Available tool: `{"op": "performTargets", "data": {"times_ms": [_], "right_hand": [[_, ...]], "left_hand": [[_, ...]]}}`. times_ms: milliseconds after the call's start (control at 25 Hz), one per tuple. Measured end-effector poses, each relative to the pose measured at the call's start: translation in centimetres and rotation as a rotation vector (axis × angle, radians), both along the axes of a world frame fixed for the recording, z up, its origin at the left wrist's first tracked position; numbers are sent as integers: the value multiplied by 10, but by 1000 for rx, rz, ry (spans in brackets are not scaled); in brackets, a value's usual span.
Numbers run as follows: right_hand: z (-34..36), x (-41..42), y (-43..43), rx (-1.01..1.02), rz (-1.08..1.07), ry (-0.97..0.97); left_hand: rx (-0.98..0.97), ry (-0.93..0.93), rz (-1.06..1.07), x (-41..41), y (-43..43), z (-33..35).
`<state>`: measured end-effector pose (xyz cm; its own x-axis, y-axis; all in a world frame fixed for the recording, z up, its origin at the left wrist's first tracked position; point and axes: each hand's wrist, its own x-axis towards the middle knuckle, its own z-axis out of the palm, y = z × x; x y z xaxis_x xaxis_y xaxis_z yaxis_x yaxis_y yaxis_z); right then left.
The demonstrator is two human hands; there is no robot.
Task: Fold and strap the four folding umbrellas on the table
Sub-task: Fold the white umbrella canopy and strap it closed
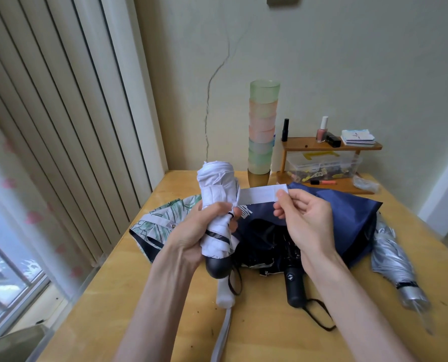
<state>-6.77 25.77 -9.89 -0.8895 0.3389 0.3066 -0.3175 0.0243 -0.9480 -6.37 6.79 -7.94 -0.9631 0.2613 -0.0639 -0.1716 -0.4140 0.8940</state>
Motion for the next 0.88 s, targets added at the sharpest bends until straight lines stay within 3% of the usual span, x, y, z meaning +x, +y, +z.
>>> {"op": "performTargets", "data": {"times_ms": [120,240,400,520,720,880], "right_hand": [[10,8,-9,25,48,78],[16,16,-21,225,177,264],[10,18,-33,257,272,249],[4,15,-35,214,292,191],[0,10,-29,183,269,138],[0,8,-27,135,270,92]], "left_hand": [[-136,119,124,-5,-5,-4],[-279,202,236,-7,-4,-4],[-448,287,280,-2,7,2],[-524,305,210,-1,8,4],[-448,269,-111,3,-10,2],[-450,290,-113,3,-10,-1]]}}
